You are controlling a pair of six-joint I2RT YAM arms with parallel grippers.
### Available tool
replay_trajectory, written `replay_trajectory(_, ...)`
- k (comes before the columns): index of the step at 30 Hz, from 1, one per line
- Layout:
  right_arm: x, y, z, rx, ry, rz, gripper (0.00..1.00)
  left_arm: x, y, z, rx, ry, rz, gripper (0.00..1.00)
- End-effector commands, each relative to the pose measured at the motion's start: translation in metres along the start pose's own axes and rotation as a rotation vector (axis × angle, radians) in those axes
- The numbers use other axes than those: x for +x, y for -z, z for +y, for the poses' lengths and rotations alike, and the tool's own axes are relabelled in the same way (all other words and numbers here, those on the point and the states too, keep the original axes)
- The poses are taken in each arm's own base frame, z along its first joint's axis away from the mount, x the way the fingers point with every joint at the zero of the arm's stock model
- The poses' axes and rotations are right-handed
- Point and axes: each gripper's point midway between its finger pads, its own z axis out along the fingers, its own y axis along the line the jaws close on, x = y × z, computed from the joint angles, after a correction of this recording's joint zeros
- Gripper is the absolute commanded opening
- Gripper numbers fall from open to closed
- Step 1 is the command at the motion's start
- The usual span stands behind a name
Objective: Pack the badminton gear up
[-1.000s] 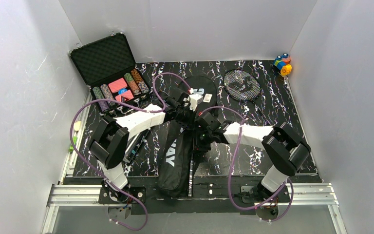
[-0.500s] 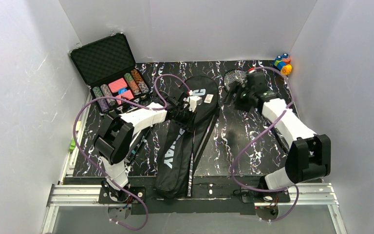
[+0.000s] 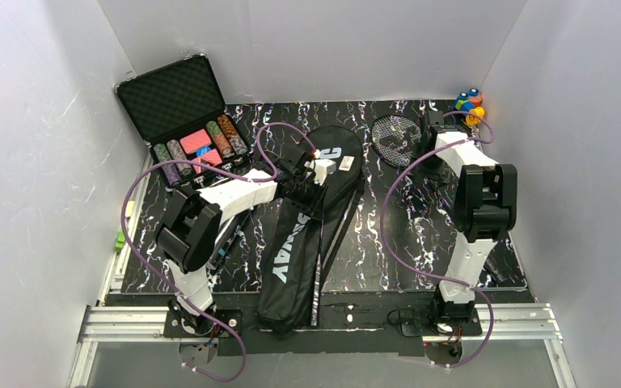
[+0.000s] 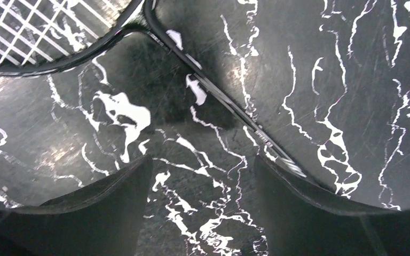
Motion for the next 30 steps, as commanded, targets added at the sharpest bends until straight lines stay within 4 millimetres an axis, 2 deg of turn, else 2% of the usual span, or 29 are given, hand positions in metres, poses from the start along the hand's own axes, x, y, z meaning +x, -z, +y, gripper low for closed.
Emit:
replay_trajectory(1, -0.025, 0.003, -0.020, 0.093, 0.025, -0.041, 0.77, -0.024, 0.027, -0.015, 0.025, -0.040, -0.074, 0.23)
replay_trajectory(13, -0.019, -0.027, -0.023, 0.076, -0.015, 0.047, 0.72, -0.026, 0.031, -0.017, 0.028, -0.040, -0.082, 0.22)
replay_trajectory(18, -0.012, -0.035, -0.022, 0.039, -0.042, 0.092, 0.65, -0.026, 0.033, -0.017, 0.023, -0.048, -0.086, 0.22)
replay_trajectory(21, -0.010, -0.035, -0.017, 0.020, -0.049, 0.106, 0.53, -0.024, 0.031, -0.015, 0.015, -0.054, -0.081, 0.22)
replay_trajectory(26, -0.006, -0.029, -0.004, -0.024, -0.048, 0.089, 0.21, -0.024, 0.029, -0.012, 0.003, -0.056, -0.080, 0.20)
replay_trajectory(30, 0.006, -0.015, 0.022, -0.055, 0.007, 0.051, 0.10, -0.025, 0.027, -0.010, -0.002, -0.055, -0.078, 0.20)
